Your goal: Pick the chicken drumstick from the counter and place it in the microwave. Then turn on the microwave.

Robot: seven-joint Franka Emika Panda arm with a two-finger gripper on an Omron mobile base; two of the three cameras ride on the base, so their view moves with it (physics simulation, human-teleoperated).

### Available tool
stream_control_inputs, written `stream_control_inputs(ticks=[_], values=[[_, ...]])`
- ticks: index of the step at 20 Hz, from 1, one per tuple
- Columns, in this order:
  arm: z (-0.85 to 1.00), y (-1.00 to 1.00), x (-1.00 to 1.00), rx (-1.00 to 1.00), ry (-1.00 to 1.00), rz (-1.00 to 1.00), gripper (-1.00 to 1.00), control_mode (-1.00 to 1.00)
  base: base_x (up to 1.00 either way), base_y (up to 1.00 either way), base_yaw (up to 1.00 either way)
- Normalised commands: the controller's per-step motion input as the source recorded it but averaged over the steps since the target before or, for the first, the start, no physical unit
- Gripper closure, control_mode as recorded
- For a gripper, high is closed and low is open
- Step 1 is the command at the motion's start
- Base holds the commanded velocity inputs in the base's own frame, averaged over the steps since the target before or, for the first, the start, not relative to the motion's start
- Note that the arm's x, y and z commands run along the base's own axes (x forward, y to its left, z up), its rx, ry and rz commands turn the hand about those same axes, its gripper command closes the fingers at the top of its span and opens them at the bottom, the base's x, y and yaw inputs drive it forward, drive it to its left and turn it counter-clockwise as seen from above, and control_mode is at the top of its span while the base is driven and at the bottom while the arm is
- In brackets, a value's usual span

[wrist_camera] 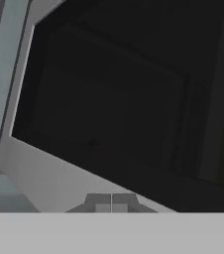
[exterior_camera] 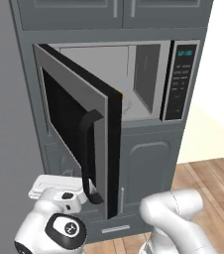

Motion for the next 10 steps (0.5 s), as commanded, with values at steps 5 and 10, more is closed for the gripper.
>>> stream_control_inputs(ticks=[5,10], values=[[0.18,-0.30,0.07,0.02,0.00,0.08,1.00,-1.00,0.00,0.00,0.00],[0.23,-0.31,0.00,0.00,0.00,0.00,1.00,-1.00,0.00,0.00,0.00]])
